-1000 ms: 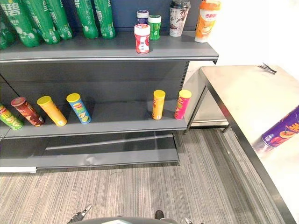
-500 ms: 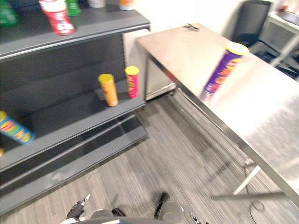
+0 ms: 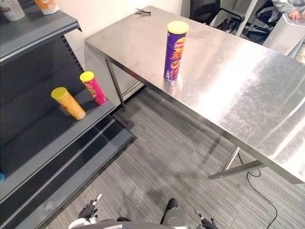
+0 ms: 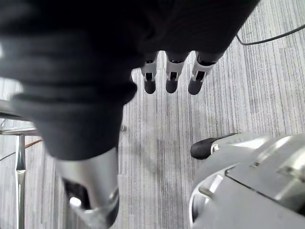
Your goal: Put the gum and the chips on the shelf.
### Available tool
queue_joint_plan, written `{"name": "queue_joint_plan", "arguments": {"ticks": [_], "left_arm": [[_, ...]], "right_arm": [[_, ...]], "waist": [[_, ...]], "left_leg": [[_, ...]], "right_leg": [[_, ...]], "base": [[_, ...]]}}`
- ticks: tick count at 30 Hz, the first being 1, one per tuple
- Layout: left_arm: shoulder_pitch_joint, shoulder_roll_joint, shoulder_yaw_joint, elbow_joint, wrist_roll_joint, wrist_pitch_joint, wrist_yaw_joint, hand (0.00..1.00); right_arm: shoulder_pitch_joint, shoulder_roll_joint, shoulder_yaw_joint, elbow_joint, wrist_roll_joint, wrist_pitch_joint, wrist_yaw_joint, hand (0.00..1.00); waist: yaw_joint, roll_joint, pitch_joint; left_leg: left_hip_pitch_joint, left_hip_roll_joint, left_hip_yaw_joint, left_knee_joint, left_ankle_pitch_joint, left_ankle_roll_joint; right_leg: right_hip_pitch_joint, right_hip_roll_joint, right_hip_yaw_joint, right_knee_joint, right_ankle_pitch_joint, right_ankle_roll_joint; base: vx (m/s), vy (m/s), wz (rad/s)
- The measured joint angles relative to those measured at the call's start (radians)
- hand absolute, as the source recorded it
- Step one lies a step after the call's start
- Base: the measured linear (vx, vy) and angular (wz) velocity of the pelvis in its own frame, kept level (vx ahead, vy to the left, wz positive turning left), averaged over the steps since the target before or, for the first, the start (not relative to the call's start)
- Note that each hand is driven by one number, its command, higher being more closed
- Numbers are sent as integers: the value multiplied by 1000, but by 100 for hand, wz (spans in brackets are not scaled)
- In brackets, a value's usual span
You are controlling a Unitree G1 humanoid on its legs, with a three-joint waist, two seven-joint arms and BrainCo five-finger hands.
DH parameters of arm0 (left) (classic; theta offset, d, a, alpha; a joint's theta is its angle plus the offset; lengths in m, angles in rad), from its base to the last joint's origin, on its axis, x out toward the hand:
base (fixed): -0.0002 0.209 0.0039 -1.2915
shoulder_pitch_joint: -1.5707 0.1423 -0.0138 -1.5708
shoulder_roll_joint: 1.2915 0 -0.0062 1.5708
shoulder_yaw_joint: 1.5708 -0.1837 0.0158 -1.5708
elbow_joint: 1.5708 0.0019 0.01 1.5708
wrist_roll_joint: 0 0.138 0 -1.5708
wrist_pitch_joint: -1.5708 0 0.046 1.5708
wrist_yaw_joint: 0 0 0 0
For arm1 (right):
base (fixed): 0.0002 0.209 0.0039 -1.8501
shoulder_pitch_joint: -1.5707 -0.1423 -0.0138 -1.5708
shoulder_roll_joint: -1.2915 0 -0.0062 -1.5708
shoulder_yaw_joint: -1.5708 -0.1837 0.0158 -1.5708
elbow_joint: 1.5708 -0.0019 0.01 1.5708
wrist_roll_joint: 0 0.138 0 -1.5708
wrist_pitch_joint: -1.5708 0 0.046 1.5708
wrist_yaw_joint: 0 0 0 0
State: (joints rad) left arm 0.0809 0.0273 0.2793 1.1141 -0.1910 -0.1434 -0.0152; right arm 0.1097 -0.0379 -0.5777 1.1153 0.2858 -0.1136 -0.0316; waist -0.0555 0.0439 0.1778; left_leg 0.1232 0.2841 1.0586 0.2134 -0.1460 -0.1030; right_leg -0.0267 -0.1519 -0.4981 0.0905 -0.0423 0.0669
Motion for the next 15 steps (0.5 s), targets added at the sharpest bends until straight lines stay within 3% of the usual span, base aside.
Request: {"name": "queue_joint_plan", "arguments": {"ticks": [3, 6, 9, 10, 11, 12, 13, 14, 15], "left_arm": [[1, -1, 3, -1, 0, 0, 1, 0], [4, 3, 15, 1, 0, 0, 2, 0], [3, 4, 40, -1, -8, 0, 3, 0], [8, 3, 44, -2, -44, -2, 4, 0], [13, 4, 49, -18, -71, -9, 7, 0], [16, 4, 50, -25, -81, -12, 7, 0], [19, -4, 40, -41, -82, -18, 6, 0], [21, -11, 29, -51, -80, -23, -1, 0], [21, -11, 27, -53, -80, -23, -4, 0]], "right_arm": [[1, 7, -4, 0, 11, 0, 3, 0], [0, 17, -3, 11, 32, -1, 20, 0], [6, 15, -5, 43, 40, -2, 19, 0], [14, 14, -5, 42, 43, -4, 19, 0], [24, 14, -6, 41, 46, -6, 18, 0], [30, 11, -6, 39, 47, -9, 18, 0], [32, -1, -15, 40, 47, -11, 17, 0], [36, -14, -45, 42, 47, -12, 16, 0], [41, -17, -50, 42, 47, -14, 16, 0]], "waist": [[-6, -2, 2], [-23, -13, 4], [-22, -19, 8], [-21, -19, 9], [-19, -25, 12], [-14, -37, 17], [-19, -26, 15], [-20, -24, 17], [-18, -24, 17]], "left_leg": [[1, 0, 4, -2, 14, -3], [4, 30, 24, 50, 14, -4], [12, 156, 21, 278, 22, 8], [8, 199, -42, 359, 49, 53], [-32, 214, -200, 434, 103, 135], [-72, 212, -299, 478, 119, 145], [-135, 170, -465, 514, 49, 81], [-179, 121, -563, 509, -1, 57], [-195, 104, -586, 501, -17, 53]], "right_leg": [[-19, -5, 5, 33, -24, -14], [-57, -15, 27, 118, -93, -21], [-66, 16, 95, 181, -144, -51], [-63, 39, 135, 200, -156, -67], [-49, 58, 185, 204, -168, -83], [-40, 66, 208, 201, -180, -95], [-31, 75, 240, 196, -187, -106], [-16, 79, 271, 185, -189, -110], [-5, 81, 282, 182, -191, -112]], "base": [[-68, -13, -6], [-36, -61, -21], [38, -161, -70], [93, -219, -113], [101, -186, -109], [148, -162, -100], [172, -101, -88], [174, -76, -82], [207, -63, -72]]}}
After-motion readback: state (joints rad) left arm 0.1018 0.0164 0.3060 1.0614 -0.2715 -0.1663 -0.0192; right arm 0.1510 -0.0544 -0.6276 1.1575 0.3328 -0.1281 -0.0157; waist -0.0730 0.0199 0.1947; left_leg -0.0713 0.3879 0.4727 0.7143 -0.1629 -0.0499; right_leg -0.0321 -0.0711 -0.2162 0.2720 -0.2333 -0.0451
